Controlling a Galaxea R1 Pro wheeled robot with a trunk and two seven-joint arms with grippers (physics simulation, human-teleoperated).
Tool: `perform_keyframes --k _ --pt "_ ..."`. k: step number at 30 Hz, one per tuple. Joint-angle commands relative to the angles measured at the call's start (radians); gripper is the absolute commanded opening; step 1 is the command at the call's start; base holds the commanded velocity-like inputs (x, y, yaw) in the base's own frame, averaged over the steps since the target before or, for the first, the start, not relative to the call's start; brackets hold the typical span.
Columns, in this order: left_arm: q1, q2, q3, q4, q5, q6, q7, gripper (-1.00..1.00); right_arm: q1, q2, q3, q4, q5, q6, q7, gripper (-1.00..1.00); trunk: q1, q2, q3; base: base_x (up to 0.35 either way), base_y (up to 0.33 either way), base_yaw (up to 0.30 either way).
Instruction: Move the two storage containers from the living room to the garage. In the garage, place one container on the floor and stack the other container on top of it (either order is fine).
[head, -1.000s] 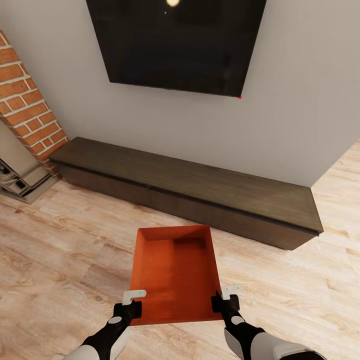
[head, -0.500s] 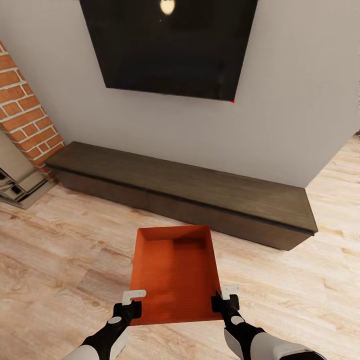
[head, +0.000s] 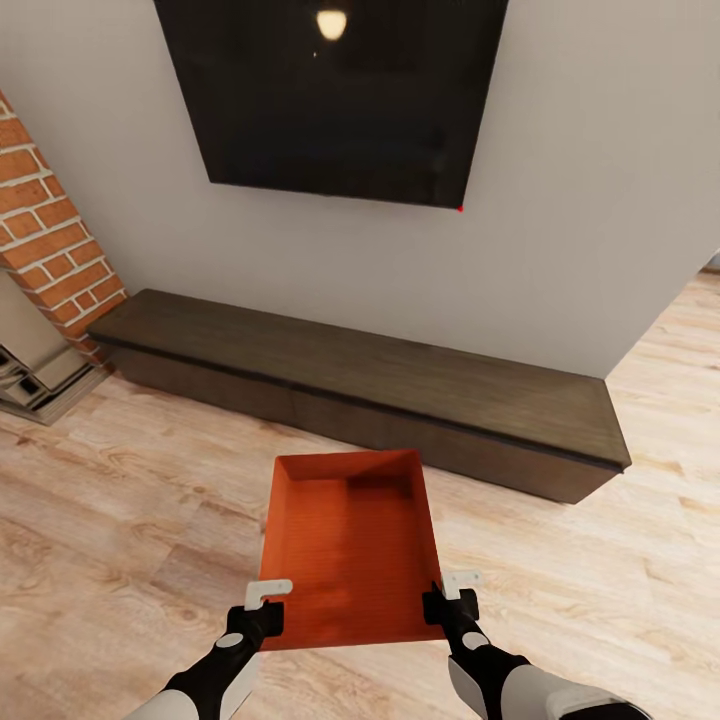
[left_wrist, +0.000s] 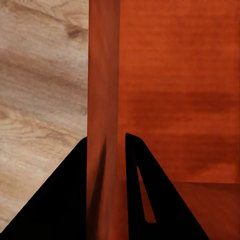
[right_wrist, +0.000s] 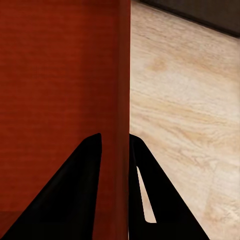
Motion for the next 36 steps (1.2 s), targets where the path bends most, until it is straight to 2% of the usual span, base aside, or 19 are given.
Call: perform_keyframes --k 1,36 --pt "-0.001 0.002 -0.013 -0.003 -0.001 -0.008 0.011 -1.0 -0.001 0.001 -0.041 0.004 0.013 0.0 -0.005 -1.0 0.0 0.0 0.001 0.0 0.0 0.0" --pt "-0.001 0.002 -0.013 -0.003 -0.002 -0.012 0.011 -1.0 -0.001 0.001 -0.041 0.004 0.013 -0.01 -0.005 -1.0 0.0 0.0 0.058 0.0 0.0 0.0"
